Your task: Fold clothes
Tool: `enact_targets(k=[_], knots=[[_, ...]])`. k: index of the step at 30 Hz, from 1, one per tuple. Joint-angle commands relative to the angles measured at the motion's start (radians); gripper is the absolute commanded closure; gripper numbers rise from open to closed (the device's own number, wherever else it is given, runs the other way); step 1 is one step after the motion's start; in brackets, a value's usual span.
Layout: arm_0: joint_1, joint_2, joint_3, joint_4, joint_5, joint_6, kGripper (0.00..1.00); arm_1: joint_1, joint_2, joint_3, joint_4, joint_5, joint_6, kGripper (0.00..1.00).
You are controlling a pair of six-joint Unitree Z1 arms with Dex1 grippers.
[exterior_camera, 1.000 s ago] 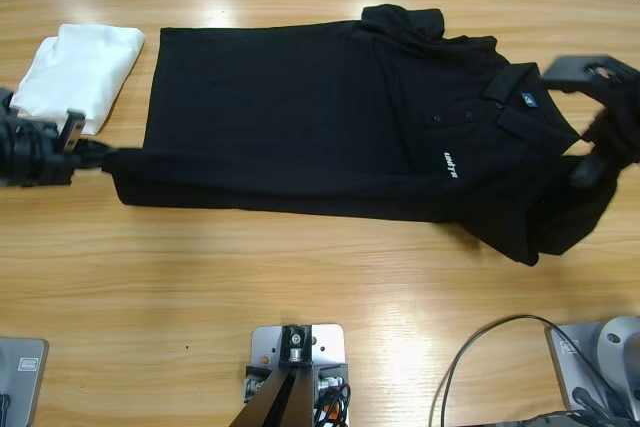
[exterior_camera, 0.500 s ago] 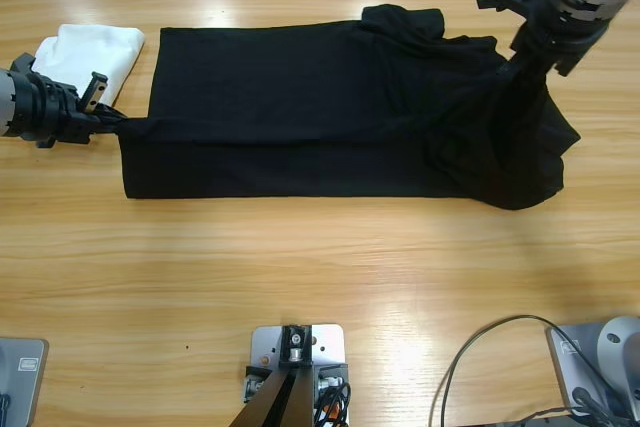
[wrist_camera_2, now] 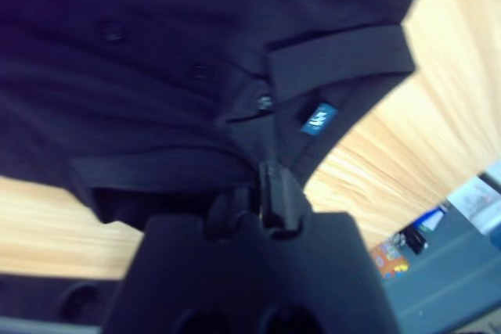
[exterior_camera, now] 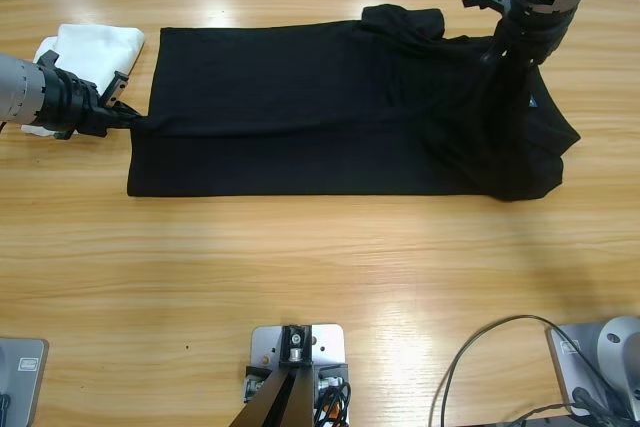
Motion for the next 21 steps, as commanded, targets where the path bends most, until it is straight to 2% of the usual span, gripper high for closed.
enact_targets(k=[1, 4, 6, 8, 9, 10, 12, 14, 18, 21], knots=[[0.035, 0.09, -0.051, -0.014, -0.032, 0.036, 0.045, -0.004, -0.065, 0.01, 0.045, -0.036, 0.11, 0.0], [0.029, 0.069, -0.059, -0.021, -0.035, 0.067, 0.046, 0.004, -0.177, 0.041, 0.101, 0.022, 0.171, 0.011], [0.004, 0.047, -0.058, -0.026, -0.043, 0.084, 0.046, 0.012, -0.246, 0.118, 0.124, 0.115, 0.268, 0.224], [-0.03, 0.035, -0.051, -0.026, -0.046, 0.113, 0.05, 0.026, -0.318, 0.291, 0.007, 0.188, 0.392, 0.254], [-0.049, 0.031, -0.044, -0.026, -0.046, 0.123, 0.055, 0.026, -0.349, 0.398, -0.096, 0.227, 0.468, 0.351], [-0.064, 0.029, -0.037, -0.025, -0.046, 0.127, 0.055, 0.026, -0.364, 0.469, -0.175, 0.24, 0.53, 0.368], [-0.095, 0.016, -0.026, -0.022, -0.046, 0.159, 0.059, 0.023, -0.357, 0.567, -0.316, 0.267, 0.638, 0.374], [-0.131, 0.003, -0.023, -0.009, -0.046, 0.204, 0.059, 0.002, -0.298, 0.576, -0.382, 0.285, 0.697, 0.4], [-0.181, 0.01, -0.005, -0.004, -0.046, 0.246, 0.059, -0.057, -0.212, 0.478, -0.402, 0.295, 0.713, 0.598], [-0.184, 0.001, -0.002, -0.004, -0.045, 0.239, 0.059, -0.092, -0.145, 0.414, -0.375, 0.299, 0.705, 0.598]])
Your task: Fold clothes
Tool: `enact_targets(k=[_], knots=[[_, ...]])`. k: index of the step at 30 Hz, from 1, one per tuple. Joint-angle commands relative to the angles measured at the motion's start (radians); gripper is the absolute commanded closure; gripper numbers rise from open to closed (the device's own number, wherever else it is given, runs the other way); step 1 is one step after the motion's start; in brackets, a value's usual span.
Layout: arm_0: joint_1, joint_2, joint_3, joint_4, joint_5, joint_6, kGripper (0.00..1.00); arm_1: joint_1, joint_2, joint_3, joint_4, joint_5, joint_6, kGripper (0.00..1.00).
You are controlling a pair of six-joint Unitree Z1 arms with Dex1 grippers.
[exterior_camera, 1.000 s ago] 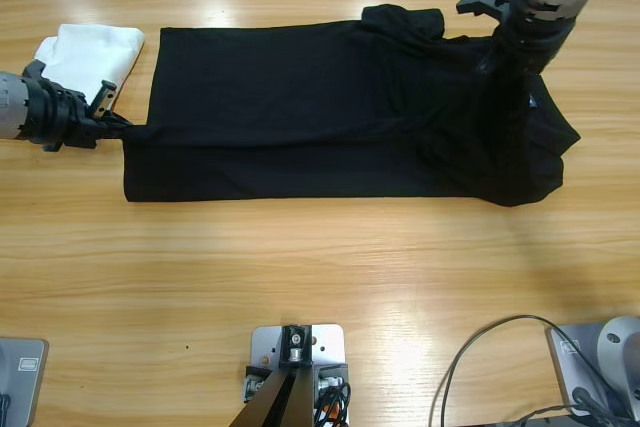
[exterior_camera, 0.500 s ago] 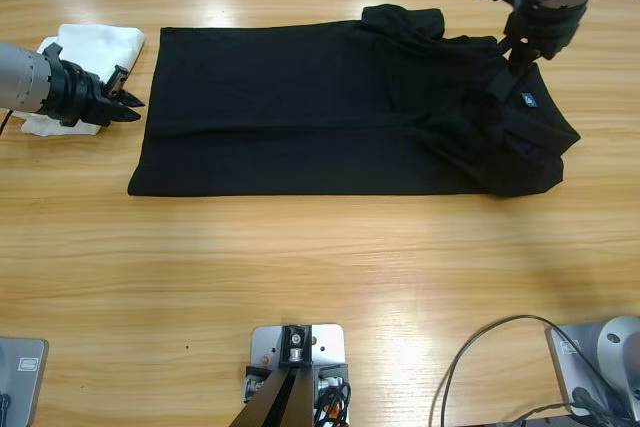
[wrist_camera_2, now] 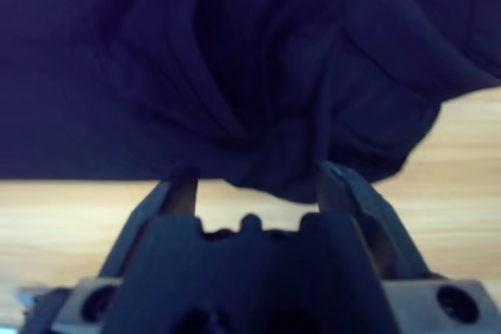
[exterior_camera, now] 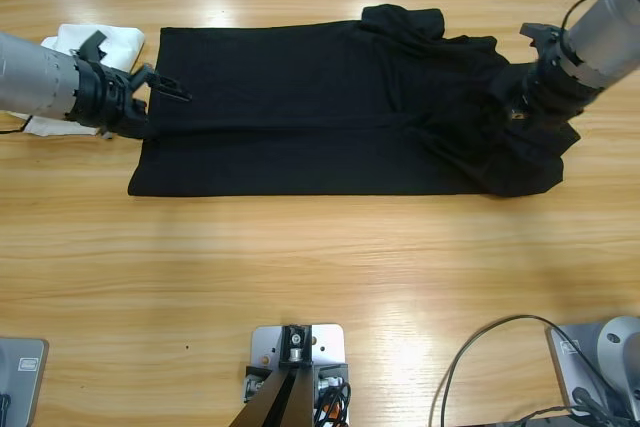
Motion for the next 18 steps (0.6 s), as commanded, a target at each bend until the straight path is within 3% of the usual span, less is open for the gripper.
enact_targets(k=[1, 18], knots=[[-0.04, -0.019, 0.046, 0.01, -0.015, 0.019, 0.059, -0.085, 0.184, -0.113, 0.0, 0.025, 0.014, 0.598], [-0.04, 0.002, 0.048, 0.003, -0.011, -0.021, 0.059, -0.105, 0.308, -0.124, 0.016, 0.01, 0.018, 0.599]])
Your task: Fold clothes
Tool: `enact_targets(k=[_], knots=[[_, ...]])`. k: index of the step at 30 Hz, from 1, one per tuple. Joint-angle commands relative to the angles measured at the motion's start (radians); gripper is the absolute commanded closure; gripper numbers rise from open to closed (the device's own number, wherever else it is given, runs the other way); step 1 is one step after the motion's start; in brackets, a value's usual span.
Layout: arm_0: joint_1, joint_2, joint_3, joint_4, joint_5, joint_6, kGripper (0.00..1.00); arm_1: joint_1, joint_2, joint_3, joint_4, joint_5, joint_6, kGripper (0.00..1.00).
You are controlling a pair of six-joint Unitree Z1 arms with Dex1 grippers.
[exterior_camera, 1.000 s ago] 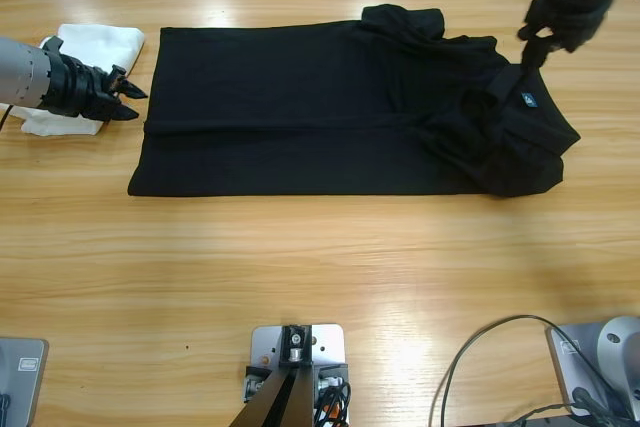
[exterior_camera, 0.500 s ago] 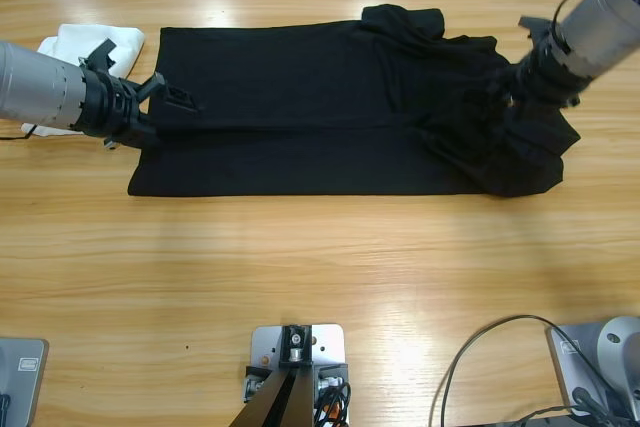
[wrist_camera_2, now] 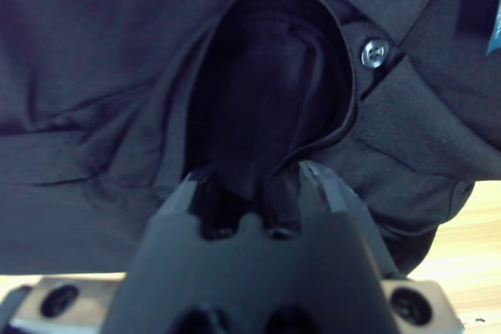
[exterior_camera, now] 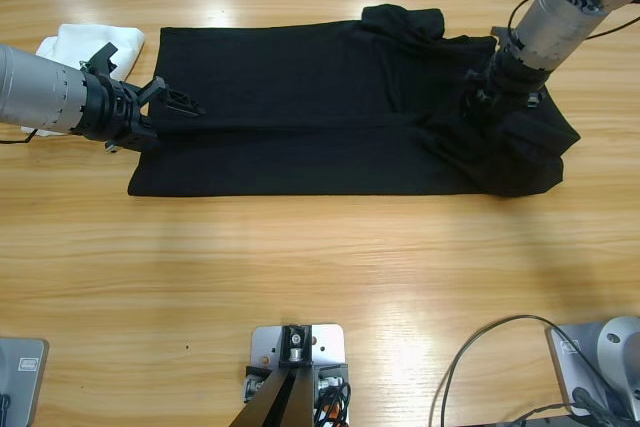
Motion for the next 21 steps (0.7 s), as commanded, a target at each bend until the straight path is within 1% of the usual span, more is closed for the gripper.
enact_targets(k=[1, 3, 4, 15, 18, 21], knots=[[-0.009, 0.006, 0.03, 0.002, -0.011, -0.02, 0.059, -0.028, 0.075, 0.018, 0.015, -0.013, 0.009, 0.633], [-0.009, 0.004, 0.03, 0.002, -0.011, -0.021, 0.059, -0.035, 0.074, 0.018, 0.012, -0.01, 0.003, 0.949], [-0.009, 0.005, 0.029, 0.002, -0.011, -0.021, 0.059, -0.038, 0.072, 0.018, 0.011, -0.012, -0.004, 1.0], [-0.009, 0.015, 0.036, 0.002, -0.01, -0.026, 0.055, -0.046, 0.056, -0.011, 0.023, -0.031, -0.074, 1.0], [-0.009, 0.015, 0.036, 0.002, -0.011, -0.026, 0.055, -0.053, 0.045, -0.088, 0.037, -0.031, -0.085, 1.0], [-0.009, 0.008, 0.041, 0.002, -0.011, -0.026, 0.055, -0.086, 0.076, -0.201, 0.086, -0.031, -0.105, 1.0]])
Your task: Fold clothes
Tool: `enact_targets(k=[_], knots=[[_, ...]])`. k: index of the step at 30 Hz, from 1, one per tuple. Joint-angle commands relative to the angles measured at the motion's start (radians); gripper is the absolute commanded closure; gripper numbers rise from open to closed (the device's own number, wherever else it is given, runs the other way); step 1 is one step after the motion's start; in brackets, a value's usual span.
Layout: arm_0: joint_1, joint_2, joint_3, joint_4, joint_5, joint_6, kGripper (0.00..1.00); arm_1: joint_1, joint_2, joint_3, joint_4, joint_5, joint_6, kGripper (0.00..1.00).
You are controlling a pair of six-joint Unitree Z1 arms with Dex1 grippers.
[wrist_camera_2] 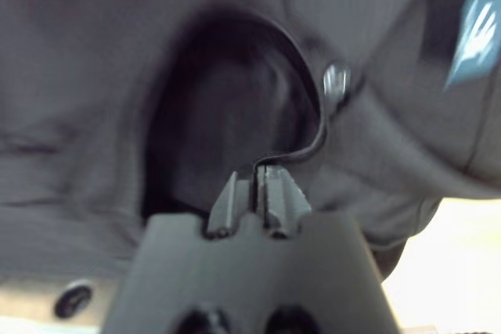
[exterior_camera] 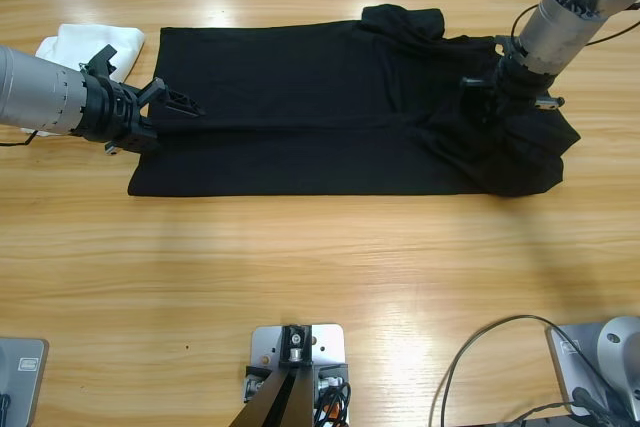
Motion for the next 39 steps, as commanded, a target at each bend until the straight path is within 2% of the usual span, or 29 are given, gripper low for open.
enact_targets(k=[1, 10, 14, 15, 16, 17, 18, 24, 26, 29, 30, 31, 33, 35, 37, 39], knots=[[-0.009, 0.004, 0.042, 0.002, -0.01, -0.01, 0.056, -0.064, 0.064, -0.22, 0.09, -0.006, -0.048, 1.0], [-0.009, -0.012, 0.062, 0.002, -0.011, -0.01, 0.055, -0.094, 0.163, -0.342, 0.142, -0.035, -0.11, 1.0], [-0.011, -0.011, 0.064, 0.002, -0.012, -0.01, 0.056, -0.096, 0.2, -0.409, 0.216, -0.104, -0.14, 1.0], [-0.013, -0.009, 0.064, 0.001, -0.012, -0.011, 0.056, -0.096, 0.206, -0.415, 0.233, -0.11, -0.14, 0.961], [-0.014, -0.006, 0.064, 0.001, -0.011, -0.013, 0.056, -0.096, 0.224, -0.441, 0.28, -0.114, -0.135, 0.474], [-0.017, -0.003, 0.064, 0.0, -0.013, -0.014, 0.055, -0.091, 0.232, -0.462, 0.322, -0.139, -0.135, 0.145], [-0.02, -0.001, 0.064, -0.003, -0.013, -0.017, 0.055, -0.08, 0.224, -0.468, 0.341, -0.166, -0.137, 0.026], [-0.035, 0.003, 0.073, -0.005, -0.013, -0.031, 0.055, 0.011, 0.074, -0.419, 0.391, -0.16, -0.157, 0.0], [-0.042, 0.003, 0.073, -0.005, -0.013, -0.035, 0.055, 0.069, 0.042, -0.436, 0.321, -0.059, -0.285, 0.001], [-0.045, -0.01, 0.073, -0.005, -0.012, -0.043, 0.055, 0.096, 0.073, -0.492, 0.315, 0.006, -0.422, 0.052], [-0.045, -0.019, 0.074, -0.005, -0.012, -0.042, 0.055, 0.094, 0.093, -0.504, 0.316, 0.058, -0.51, 0.187], [-0.045, -0.025, 0.074, -0.005, -0.011, -0.041, 0.055, 0.081, 0.115, -0.521, 0.328, 0.111, -0.575, 0.24], [-0.045, -0.032, 0.076, -0.005, -0.011, -0.041, 0.055, 0.052, 0.171, -0.552, 0.349, 0.215, -0.708, 0.239], [-0.045, -0.029, 0.075, -0.005, -0.011, -0.043, 0.055, 0.051, 0.22, -0.58, 0.387, 0.226, -0.809, 0.239], [-0.045, -0.028, 0.07, -0.005, -0.013, -0.052, 0.056, 0.051, 0.246, -0.583, 0.389, 0.223, -0.856, 0.195], [-0.046, -0.03, 0.07, -0.005, -0.013, -0.055, 0.055, 0.048, 0.279, -0.596, 0.389, 0.219, -0.901, 0.018]])
